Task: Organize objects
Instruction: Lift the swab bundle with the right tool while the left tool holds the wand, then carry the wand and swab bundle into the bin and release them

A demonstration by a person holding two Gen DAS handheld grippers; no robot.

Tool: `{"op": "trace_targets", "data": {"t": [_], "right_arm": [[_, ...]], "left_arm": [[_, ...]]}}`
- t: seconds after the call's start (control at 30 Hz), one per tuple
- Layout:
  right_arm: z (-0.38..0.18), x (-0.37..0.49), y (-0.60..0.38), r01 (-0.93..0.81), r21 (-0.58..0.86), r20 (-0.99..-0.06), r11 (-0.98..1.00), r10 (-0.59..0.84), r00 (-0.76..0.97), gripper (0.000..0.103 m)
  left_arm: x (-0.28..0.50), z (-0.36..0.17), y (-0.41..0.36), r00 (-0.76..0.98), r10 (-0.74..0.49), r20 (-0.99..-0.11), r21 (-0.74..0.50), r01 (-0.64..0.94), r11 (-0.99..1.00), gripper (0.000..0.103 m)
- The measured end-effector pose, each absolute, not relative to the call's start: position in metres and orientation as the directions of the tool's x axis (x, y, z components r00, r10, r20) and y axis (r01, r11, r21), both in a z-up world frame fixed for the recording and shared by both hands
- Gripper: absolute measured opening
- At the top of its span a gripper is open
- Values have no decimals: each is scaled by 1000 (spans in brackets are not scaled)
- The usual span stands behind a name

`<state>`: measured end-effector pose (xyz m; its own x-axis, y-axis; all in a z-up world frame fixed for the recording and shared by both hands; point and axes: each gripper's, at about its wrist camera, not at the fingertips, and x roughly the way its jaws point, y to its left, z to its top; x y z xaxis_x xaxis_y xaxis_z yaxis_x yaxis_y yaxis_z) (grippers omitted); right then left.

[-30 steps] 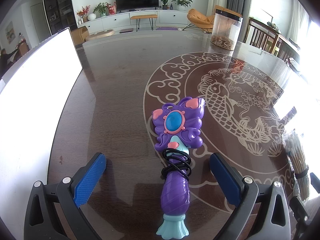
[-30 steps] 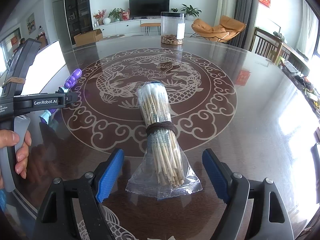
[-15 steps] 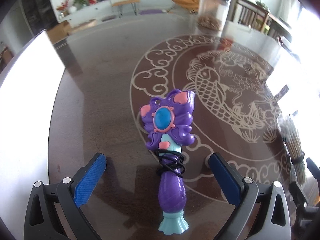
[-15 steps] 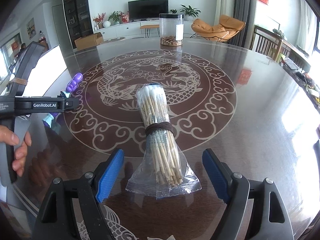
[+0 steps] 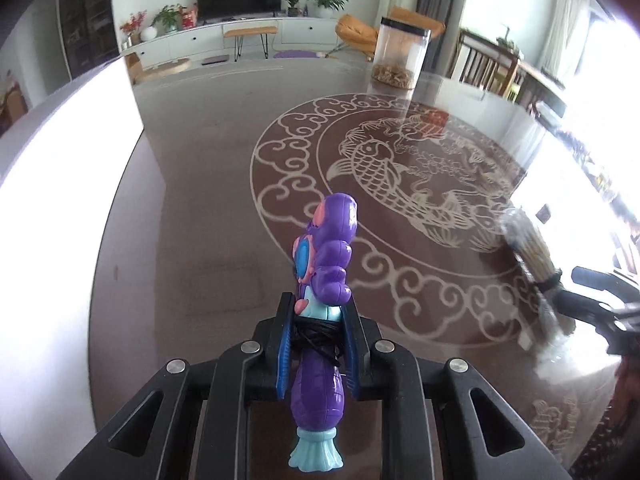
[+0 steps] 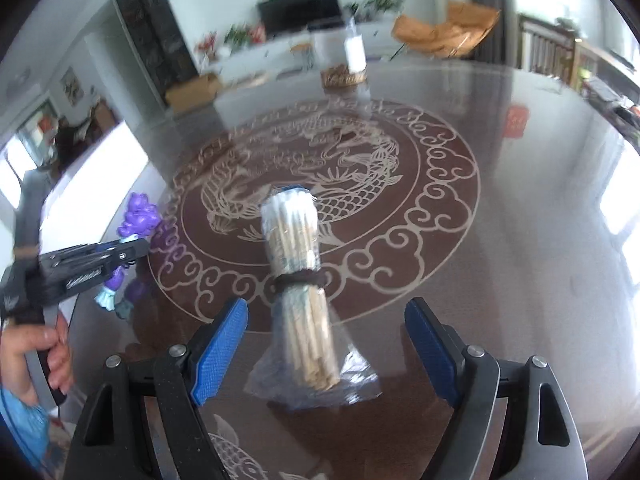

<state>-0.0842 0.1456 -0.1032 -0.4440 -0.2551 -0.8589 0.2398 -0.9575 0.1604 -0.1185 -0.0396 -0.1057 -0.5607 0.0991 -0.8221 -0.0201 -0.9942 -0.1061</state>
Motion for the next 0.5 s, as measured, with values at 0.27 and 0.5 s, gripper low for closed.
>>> {"op": "trace_targets", "data": {"t": [0.27,0.5], "right_arm": [[-106,-106,104,352,34,-895,-936,-185,-406,29],[-55,-75,91,356,70,-856,-932,-239,-459,29]], "left_arm": [[-72,-76,-36,-650,175,-740,-175,-66,-982,20],[-36,-17,-69,-736,229,-637,-267,-68,-961,20]]}}
